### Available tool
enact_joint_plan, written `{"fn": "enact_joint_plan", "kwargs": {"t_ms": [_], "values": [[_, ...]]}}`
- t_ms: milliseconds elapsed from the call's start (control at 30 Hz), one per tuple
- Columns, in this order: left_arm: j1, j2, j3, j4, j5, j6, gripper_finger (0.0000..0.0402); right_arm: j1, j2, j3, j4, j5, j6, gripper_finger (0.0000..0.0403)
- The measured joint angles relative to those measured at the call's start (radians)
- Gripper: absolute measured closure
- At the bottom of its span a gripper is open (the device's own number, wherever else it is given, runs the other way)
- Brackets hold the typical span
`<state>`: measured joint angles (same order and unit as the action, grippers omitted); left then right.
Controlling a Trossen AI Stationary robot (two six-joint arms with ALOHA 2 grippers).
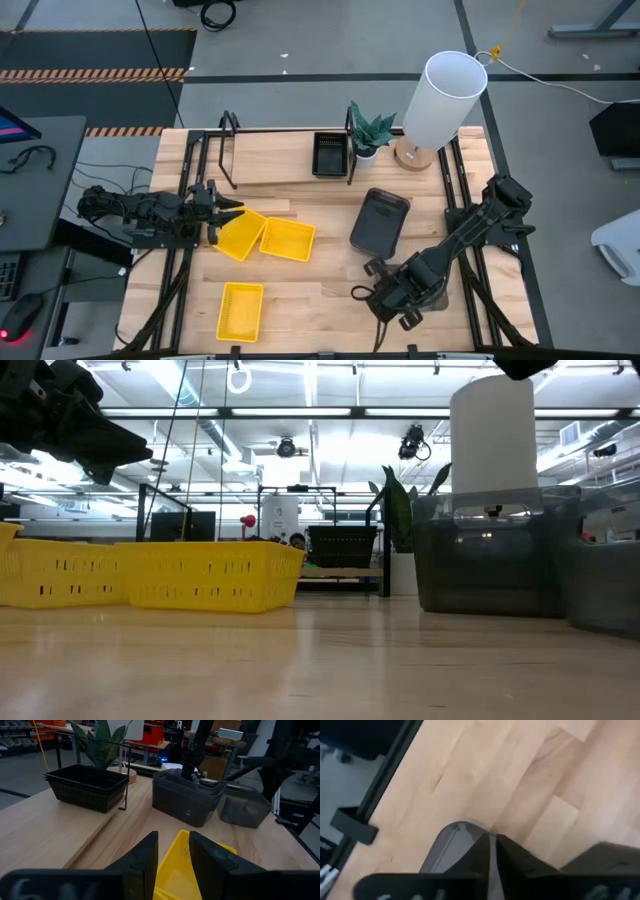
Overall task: Stack baskets on shelf by color
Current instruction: Stack the right transparent black bin on the left transparent black bin
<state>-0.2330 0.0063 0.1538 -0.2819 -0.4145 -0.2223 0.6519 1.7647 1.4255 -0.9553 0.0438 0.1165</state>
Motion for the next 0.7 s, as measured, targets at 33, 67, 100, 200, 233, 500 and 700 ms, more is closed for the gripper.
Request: {"fn": "enact_joint_plan", "kwargs": {"t_ms": [33,67,100,200,233,500,700], "values": [[0.0,0.0,0.0,0.0,0.0,0.0,0.0285,0.003,0.001,-0.002,0.001,0.001,-0.015,0.0347],[0.0,0.0,0.0,0.0,0.0,0.0,0.0285,0.005,0.001,-0.006,0.007,0.001,-0.033,0.0334],[0.0,0.0,0.0,0.0,0.0,0.0,0.0285,0.006,0.001,-0.008,0.016,0.006,-0.053,0.0321],[0.0,0.0,0.0,0.0,0.0,0.0,0.0285,0.005,0.001,-0.008,0.023,0.059,-0.15,0.0279],[0.0,0.0,0.0,0.0,0.0,0.0,0.0285,0.005,0.001,-0.008,0.022,0.074,-0.189,0.0266],[0.0,0.0,0.0,0.0,0.0,0.0,0.0285,0.004,0.001,-0.009,-0.004,0.094,-0.361,0.0217],[0.0,0.0,0.0,0.0,0.0,0.0,0.0285,0.001,0.001,-0.01,-0.052,0.105,-0.367,0.0225]]}}
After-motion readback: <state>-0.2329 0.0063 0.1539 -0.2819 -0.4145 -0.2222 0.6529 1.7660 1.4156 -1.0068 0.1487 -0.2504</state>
